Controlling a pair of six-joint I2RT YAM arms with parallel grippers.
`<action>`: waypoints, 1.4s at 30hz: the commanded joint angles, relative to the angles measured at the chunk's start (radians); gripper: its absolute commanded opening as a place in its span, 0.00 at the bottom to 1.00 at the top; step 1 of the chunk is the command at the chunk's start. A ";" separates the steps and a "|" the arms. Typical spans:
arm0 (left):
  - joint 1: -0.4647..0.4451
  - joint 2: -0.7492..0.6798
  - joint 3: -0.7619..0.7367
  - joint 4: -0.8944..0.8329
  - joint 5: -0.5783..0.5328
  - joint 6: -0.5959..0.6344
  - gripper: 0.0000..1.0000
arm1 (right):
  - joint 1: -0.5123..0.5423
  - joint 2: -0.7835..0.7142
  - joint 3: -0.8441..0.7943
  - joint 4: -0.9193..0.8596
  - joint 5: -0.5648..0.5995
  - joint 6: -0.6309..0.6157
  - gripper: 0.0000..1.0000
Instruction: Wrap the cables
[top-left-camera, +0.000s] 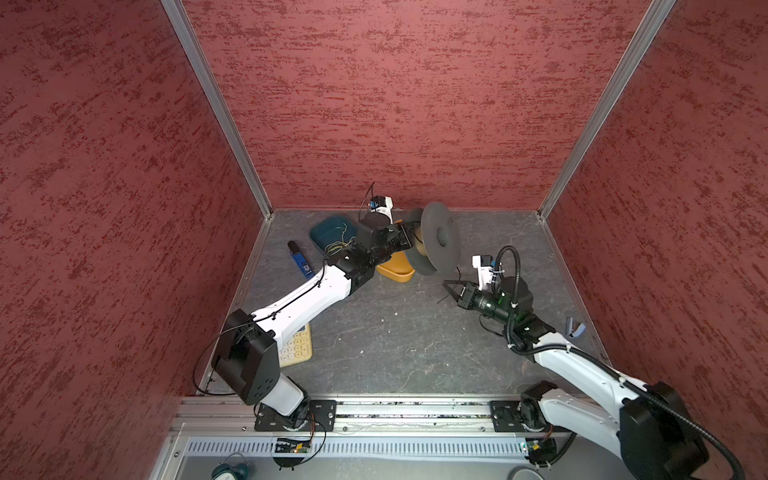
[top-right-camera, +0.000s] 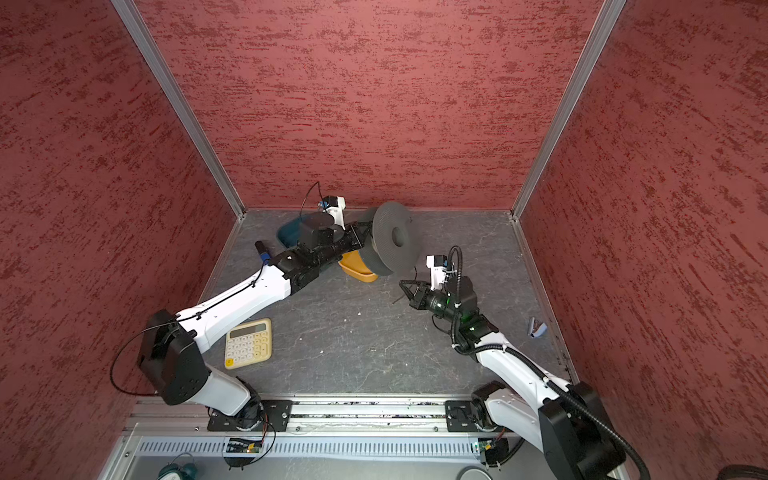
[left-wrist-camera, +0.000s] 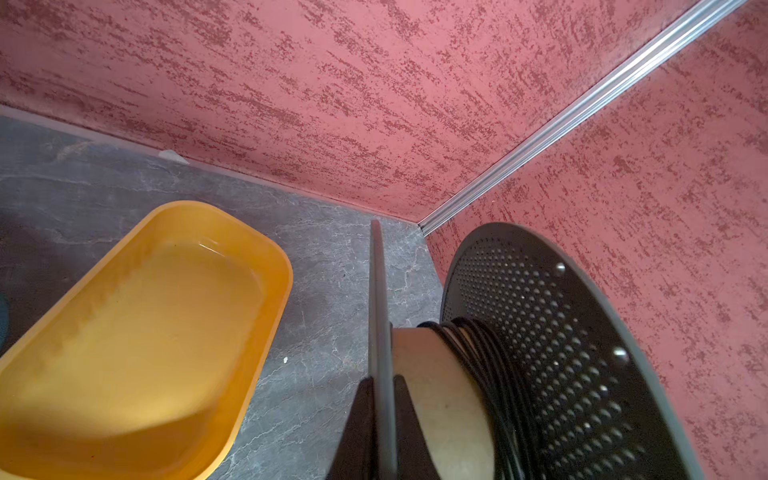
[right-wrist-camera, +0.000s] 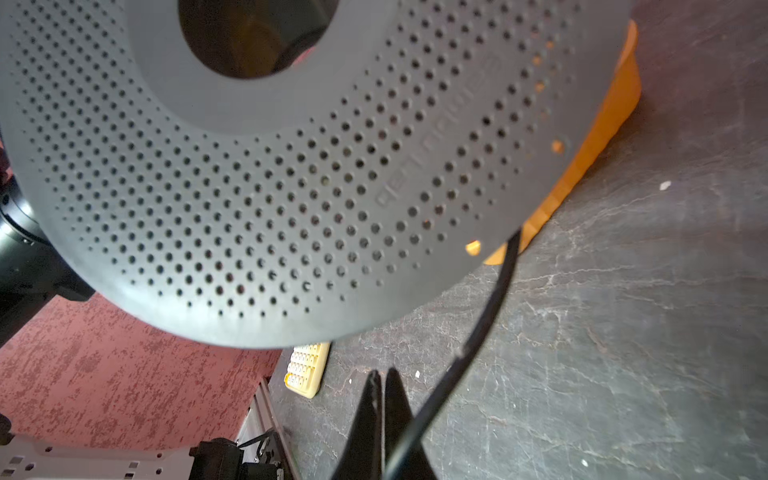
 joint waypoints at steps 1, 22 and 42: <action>0.045 0.008 0.032 0.057 0.088 -0.083 0.00 | 0.036 0.013 0.045 0.056 0.030 -0.036 0.00; 0.101 0.141 -0.169 0.713 0.400 -0.481 0.00 | 0.213 0.098 -0.061 0.598 0.350 0.051 0.00; 0.011 0.235 -0.233 1.037 0.320 -0.598 0.00 | 0.220 0.189 -0.086 0.825 0.647 0.245 0.00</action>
